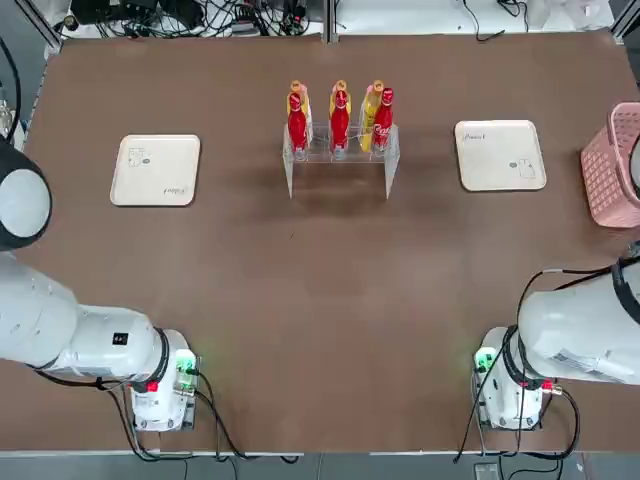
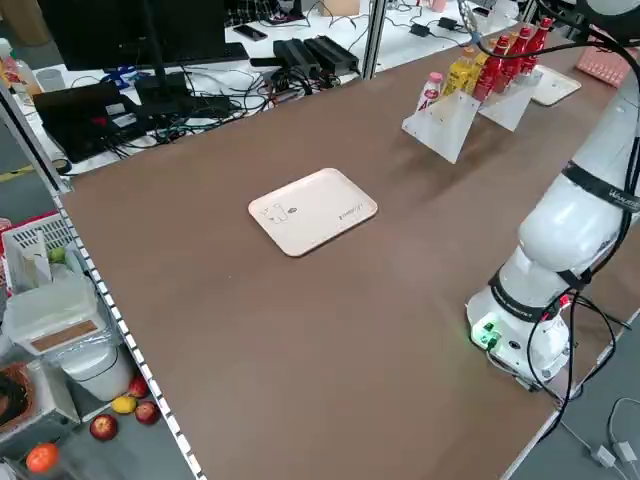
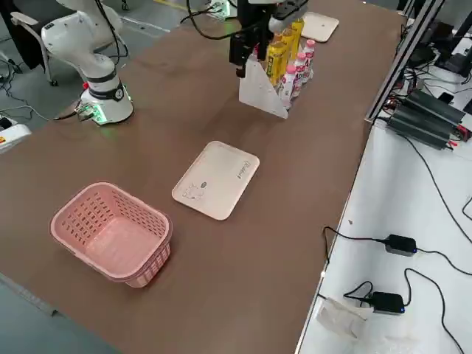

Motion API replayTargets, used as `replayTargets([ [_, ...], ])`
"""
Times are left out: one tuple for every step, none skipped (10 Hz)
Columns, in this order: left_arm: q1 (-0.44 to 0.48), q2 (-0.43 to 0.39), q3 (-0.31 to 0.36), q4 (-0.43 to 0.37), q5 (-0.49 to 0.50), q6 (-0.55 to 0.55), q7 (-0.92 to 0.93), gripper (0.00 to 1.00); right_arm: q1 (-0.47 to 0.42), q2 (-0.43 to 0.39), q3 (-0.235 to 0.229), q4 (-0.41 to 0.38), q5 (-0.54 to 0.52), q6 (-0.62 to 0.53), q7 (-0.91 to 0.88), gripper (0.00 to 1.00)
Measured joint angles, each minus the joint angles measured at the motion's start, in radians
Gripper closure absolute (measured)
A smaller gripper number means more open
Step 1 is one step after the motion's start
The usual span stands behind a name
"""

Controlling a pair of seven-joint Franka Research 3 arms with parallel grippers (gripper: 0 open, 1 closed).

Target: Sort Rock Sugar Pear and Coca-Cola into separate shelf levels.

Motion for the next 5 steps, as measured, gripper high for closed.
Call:
replayTargets([
  [0.002,0.001,0.000,-0.002,-0.010,0.000,0.000,0.00,0.005,-0.029,-0.036,0.003,0.005,-0.030,-0.003,0.00],
  [0.005,0.001,0.001,-0.004,-0.014,0.000,0.000,0.00,0.019,-0.058,-0.050,0.003,0.011,-0.049,0.048,0.00],
  [0.006,0.003,0.001,-0.006,-0.014,-0.001,0.000,0.00,0.041,-0.081,-0.058,0.003,0.013,-0.065,0.104,0.00],
  [0.005,0.005,0.001,-0.006,-0.014,-0.001,0.000,0.00,0.067,-0.091,-0.077,0.002,0.013,-0.072,0.125,0.00],
  [0.006,0.005,0.001,-0.006,-0.014,-0.001,0.000,0.00,0.090,-0.091,-0.109,-0.002,0.015,-0.072,0.126,0.00],
])
